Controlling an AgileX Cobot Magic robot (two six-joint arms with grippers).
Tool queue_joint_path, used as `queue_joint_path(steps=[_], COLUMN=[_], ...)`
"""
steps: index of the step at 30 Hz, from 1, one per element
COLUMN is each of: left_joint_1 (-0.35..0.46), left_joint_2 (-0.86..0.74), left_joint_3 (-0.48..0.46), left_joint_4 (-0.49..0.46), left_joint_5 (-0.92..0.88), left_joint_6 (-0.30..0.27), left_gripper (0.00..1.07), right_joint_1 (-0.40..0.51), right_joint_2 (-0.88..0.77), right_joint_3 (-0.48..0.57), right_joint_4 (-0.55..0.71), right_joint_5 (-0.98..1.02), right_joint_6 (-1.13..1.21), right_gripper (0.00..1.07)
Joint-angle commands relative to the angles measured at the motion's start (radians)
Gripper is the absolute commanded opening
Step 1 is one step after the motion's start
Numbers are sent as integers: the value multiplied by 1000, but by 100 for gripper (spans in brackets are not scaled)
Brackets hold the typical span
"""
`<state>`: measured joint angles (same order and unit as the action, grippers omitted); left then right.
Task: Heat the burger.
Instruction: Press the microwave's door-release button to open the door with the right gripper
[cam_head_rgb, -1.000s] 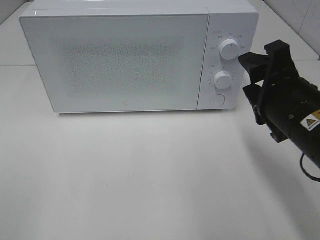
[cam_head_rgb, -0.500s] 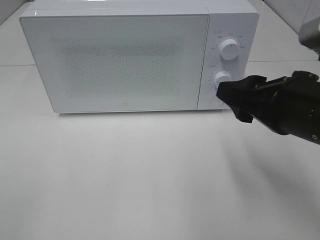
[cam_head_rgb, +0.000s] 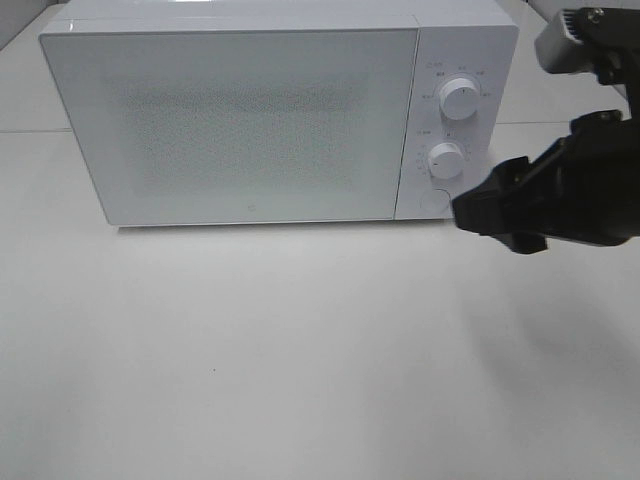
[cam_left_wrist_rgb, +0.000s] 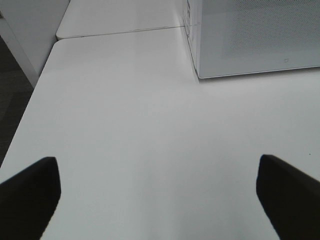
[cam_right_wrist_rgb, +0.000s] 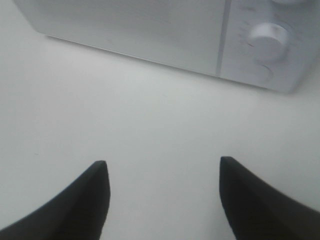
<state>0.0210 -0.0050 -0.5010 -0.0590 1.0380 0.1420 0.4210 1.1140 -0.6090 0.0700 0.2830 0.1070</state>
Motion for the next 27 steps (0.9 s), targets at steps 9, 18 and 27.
queue_joint_path(steps=[9, 18, 27], left_joint_1=[2, 2, 2], left_joint_2=[-20, -20, -20], left_joint_3=[2, 2, 2], left_joint_4=[-3, -3, -3], left_joint_5=[-3, -3, -3], left_joint_6=[-5, -5, -5], left_gripper=[101, 101, 101], right_joint_1=[-291, -401, -404], right_joint_2=[-8, -183, -536], right_joint_3=[-63, -61, 36], right_joint_4=[-256, -259, -256], right_joint_5=[357, 554, 627], right_joint_6=[130, 54, 56], right_gripper=[82, 76, 76])
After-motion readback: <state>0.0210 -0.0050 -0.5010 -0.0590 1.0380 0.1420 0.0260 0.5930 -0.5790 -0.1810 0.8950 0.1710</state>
